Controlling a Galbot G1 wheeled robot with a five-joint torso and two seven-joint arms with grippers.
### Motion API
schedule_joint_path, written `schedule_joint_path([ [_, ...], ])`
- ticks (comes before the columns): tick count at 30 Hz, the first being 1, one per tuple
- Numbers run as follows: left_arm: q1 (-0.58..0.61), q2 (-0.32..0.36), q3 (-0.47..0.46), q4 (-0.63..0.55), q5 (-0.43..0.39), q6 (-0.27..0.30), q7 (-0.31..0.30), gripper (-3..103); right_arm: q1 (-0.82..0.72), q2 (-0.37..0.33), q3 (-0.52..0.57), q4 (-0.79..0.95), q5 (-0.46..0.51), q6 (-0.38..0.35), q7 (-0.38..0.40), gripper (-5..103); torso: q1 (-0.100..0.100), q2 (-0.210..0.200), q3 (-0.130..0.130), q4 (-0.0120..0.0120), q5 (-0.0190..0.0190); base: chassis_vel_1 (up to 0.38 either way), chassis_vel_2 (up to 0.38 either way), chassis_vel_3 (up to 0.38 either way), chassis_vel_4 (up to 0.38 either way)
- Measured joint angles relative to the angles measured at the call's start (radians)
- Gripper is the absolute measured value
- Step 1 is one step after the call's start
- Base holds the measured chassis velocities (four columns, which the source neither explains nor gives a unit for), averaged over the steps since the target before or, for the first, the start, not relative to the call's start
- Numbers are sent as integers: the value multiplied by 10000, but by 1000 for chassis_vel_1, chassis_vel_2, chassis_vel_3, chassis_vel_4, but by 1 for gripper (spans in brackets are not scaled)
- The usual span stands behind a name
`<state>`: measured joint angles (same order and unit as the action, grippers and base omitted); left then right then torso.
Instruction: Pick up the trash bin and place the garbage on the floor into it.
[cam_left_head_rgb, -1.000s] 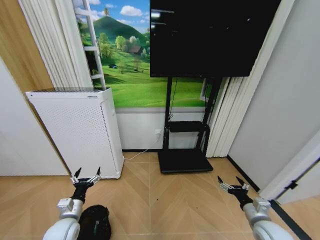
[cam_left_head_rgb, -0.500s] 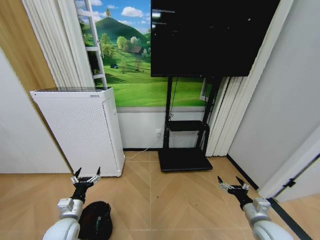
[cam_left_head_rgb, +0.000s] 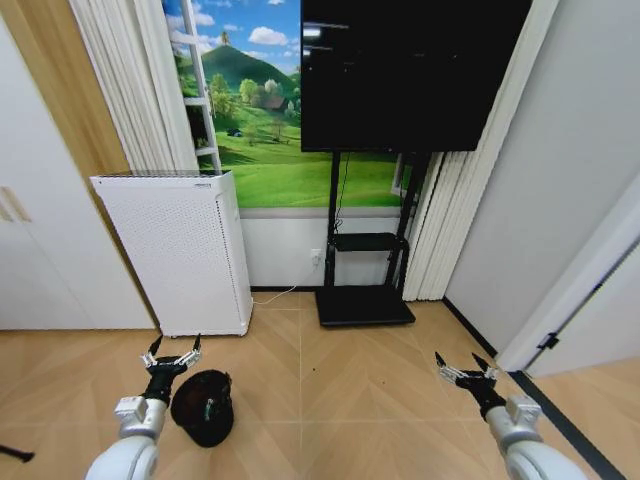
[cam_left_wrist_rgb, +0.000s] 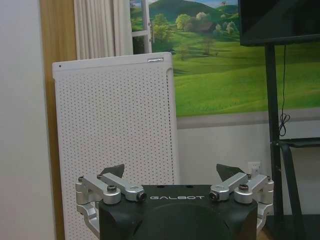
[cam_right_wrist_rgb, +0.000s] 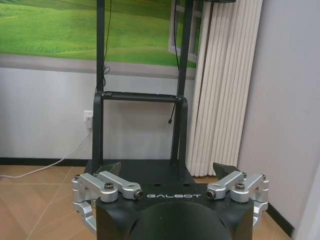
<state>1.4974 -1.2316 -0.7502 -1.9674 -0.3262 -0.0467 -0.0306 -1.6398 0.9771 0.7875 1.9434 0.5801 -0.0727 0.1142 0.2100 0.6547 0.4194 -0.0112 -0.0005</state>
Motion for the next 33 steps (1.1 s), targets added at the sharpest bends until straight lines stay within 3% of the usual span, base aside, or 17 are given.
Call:
schedule_joint_path([
  [3, -1, 0, -2, -1, 0, 0, 0, 100, -1, 2, -1, 0, 0, 0, 0, 100, -6, -3, -6, -4, 14, 383, -381, -373, 341],
  [4, 1, 0, 0, 0, 0, 1, 0, 100, -2, 0, 0, 0, 0, 0, 0, 100, -8, -4, -7, -5, -7, 361, -394, -364, 364],
  [8, -2, 1, -3, -2, 0, 0, 0, 100, -2, 1, -1, 0, 0, -1, 0, 100, -9, -12, -9, -3, 17, 365, -363, -362, 367],
  [9, 2, 0, -1, 0, -1, 1, 0, 100, -2, 0, 0, 0, 0, -1, 0, 100, -9, -11, -10, -5, -6, 341, -376, -362, 366],
  [11, 1, 0, 0, 0, 0, 1, 0, 100, 0, -1, 2, 1, 0, 0, 0, 100, -8, -12, -9, -1, -11, 341, -376, -362, 379],
  [13, -3, 1, -3, -4, 0, 0, 0, 100, -1, 1, -3, 1, 0, -1, -3, 100, -8, -16, -12, -5, 24, 344, -351, -345, 338],
  [14, -3, 1, -3, -4, 0, 0, 0, 100, -1, 1, -3, 1, 0, -1, -3, 100, -8, -16, -12, -5, 24, 324, -343, -350, 338],
  [16, 0, 0, -1, 0, 0, 2, -2, 100, 1, -2, 3, 2, 0, 0, 0, 100, -7, -19, -12, 1, -12, 346, -345, -336, 367],
  [19, -1, 0, 0, -4, 0, 1, -1, 100, -1, 0, 1, 0, 0, -1, 0, 100, -9, -23, -13, -5, 24, 370, -348, -363, 360],
  [21, 2, -2, 2, 0, -1, 2, -1, 100, -1, -2, 2, 1, 0, 0, 0, 100, -9, -22, -14, -2, -17, 336, -381, -362, 346],
  [23, 1, -1, 0, -1, 0, 1, 0, 100, -1, 0, 1, 0, 0, -1, 0, 100, -10, -24, -15, -4, 18, 354, -335, -353, 357],
  [26, -4, 1, -5, -7, 0, -3, -1, 100, -1, 1, -1, -1, 1, -1, -2, 100, -11, -24, -17, -5, 27, 366, -315, -354, 351],
  [27, 2, -2, 1, 1, -2, 3, 0, 100, -1, -1, 1, -1, 0, -1, 0, 100, -10, -24, -15, -2, -15, 368, -358, -358, 385],
  [29, 1, -1, -1, 1, -1, 2, -2, 100, -1, 0, 1, 1, 0, -1, -1, 100, -10, -26, -16, 0, -6, 373, -353, -347, 385],
  [30, -3, 0, -3, -6, 0, 0, 0, 100, -2, 1, 0, -2, 0, -1, -1, 100, -12, -26, -18, -7, 31, 373, -344, -319, 329],
  [32, 3, -2, 1, 1, -1, 2, 2, 100, -2, -2, 3, -1, 0, 0, 0, 100, -13, -25, -18, -1, -21, 313, -349, -321, 325],
  [33, 3, -2, 1, 1, -1, 2, 2, 100, -2, -2, 3, -1, 0, 0, 0, 100, -13, -25, -18, -1, -21, 302, -354, -321, 309],
])
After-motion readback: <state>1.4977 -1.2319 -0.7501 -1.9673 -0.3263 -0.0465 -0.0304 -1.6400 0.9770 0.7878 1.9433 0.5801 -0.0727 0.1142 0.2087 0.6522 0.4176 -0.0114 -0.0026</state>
